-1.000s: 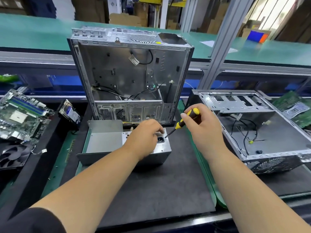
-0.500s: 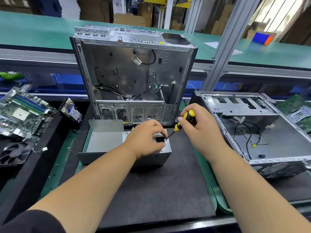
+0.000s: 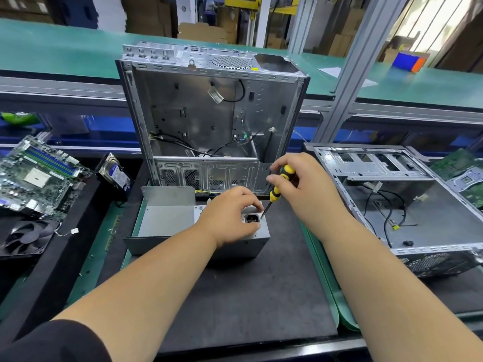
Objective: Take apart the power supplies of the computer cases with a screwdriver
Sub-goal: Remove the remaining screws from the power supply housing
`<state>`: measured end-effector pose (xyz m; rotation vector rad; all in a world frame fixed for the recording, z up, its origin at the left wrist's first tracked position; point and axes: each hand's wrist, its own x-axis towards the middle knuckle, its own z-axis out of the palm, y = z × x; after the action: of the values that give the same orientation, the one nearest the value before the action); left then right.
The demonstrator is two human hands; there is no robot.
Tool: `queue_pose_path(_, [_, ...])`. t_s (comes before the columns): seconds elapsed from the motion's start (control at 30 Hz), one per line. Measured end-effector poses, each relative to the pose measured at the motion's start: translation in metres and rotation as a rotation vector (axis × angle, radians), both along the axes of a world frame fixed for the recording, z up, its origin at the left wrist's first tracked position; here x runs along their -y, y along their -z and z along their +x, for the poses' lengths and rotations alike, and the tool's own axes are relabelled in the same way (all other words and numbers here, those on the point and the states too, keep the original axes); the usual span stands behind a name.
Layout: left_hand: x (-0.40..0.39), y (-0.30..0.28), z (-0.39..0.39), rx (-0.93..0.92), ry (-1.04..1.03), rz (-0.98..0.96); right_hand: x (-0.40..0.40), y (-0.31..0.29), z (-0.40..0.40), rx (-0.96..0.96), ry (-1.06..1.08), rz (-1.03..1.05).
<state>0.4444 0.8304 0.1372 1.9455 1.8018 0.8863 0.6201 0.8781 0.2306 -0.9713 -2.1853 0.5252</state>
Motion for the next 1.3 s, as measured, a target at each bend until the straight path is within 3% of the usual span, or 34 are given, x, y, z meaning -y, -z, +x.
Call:
queue_pose_path(0.2, [-0.002,-0.001,-0.003,0.027,-0.013,-0.024,0.005,0.005,0.003,-0.235,-0.051,-0.196])
queue_pose_path(0.4, [-0.003,-0.001,-0.003,0.0,-0.027,-0.037,0.002,0.011,0.004,-0.3,-0.026,-0.18])
queue_pose_path(0.57, [-0.004,0.0,-0.003,0.017,0.0,-0.046,-0.001,0.015,-0.005,-0.295,0.027,-0.044])
queue_pose_path(0.77, [-0.005,0.002,-0.003,0.036,-0.013,-0.055,-0.003,0.012,-0.01,-0.36,-0.044,-0.245])
queue_pose_path(0.9, [-0.01,0.004,-0.007,0.05,0.014,-0.061,0.001,0.014,-0.02,-0.341,0.0,-0.206])
queue_pose_path(1.07, [-0.018,0.006,-0.018,0.077,0.067,-0.084,0.0,0.013,-0.038,-0.28,0.16,0.027])
queue_pose_path(1.17, [-0.027,0.008,-0.029,0.112,0.091,-0.094,-0.003,0.008,-0.049,-0.303,0.197,0.024])
queue_pose_path(1.3, [-0.034,0.01,-0.039,0.118,0.115,-0.095,-0.006,0.003,-0.055,-0.19,0.28,-0.018])
